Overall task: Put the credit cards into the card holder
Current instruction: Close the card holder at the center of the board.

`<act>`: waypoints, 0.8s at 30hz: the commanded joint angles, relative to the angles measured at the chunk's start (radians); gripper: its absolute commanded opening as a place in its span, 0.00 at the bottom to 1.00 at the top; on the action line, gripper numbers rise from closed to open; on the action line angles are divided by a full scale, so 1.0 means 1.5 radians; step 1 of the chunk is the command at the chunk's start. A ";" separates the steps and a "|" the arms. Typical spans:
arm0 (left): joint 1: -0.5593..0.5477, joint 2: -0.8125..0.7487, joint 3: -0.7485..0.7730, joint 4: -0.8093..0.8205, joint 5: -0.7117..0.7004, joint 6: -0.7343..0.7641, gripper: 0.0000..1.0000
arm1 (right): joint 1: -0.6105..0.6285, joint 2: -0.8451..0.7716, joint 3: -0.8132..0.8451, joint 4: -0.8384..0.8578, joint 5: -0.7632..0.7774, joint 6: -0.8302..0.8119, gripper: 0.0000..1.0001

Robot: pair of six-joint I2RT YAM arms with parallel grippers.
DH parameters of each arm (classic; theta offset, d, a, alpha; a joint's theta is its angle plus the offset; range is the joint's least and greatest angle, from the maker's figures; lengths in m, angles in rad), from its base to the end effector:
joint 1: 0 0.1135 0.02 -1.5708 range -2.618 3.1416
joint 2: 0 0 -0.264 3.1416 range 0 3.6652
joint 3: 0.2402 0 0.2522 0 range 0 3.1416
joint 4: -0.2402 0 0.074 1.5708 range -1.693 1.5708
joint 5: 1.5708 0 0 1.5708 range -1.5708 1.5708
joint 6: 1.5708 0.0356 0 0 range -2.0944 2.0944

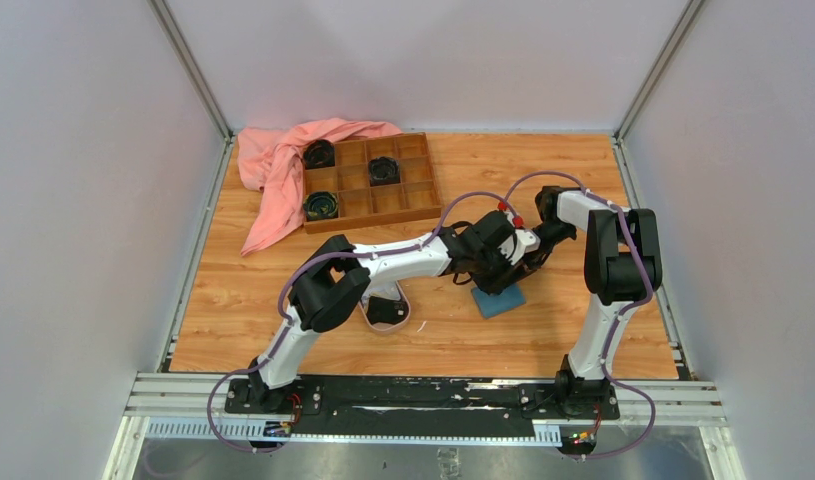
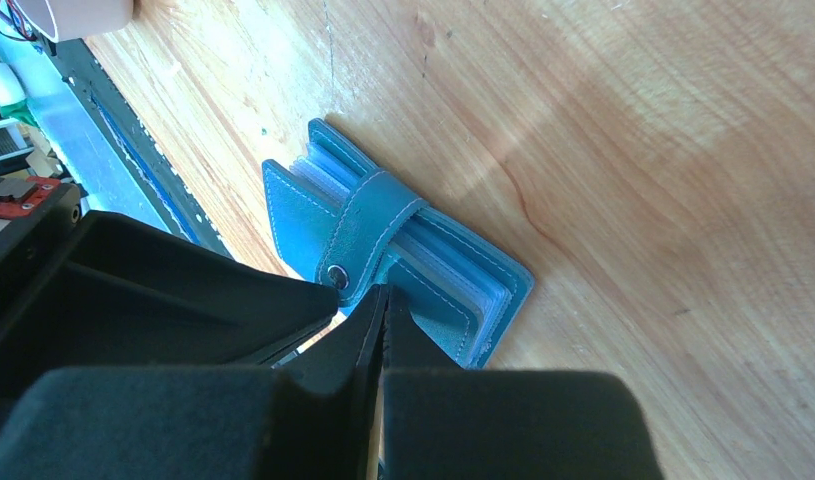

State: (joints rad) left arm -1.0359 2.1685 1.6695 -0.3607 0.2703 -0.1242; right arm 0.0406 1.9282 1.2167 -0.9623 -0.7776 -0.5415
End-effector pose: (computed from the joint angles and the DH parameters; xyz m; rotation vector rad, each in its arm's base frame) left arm 0.2381 -0.4204 0.1851 1.2479 2.2505 -0.8154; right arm 0.3256 0.0382 0.1475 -0.7517 2.7169 1.1545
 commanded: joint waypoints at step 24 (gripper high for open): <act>0.016 0.032 -0.059 0.050 0.071 -0.052 0.00 | -0.010 0.016 0.002 0.004 0.027 -0.003 0.00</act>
State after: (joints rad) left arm -1.0157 2.1708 1.6203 -0.2821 0.3466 -0.1806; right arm 0.0406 1.9297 1.2167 -0.9665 -0.7776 -0.5415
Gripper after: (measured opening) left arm 0.003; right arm 0.006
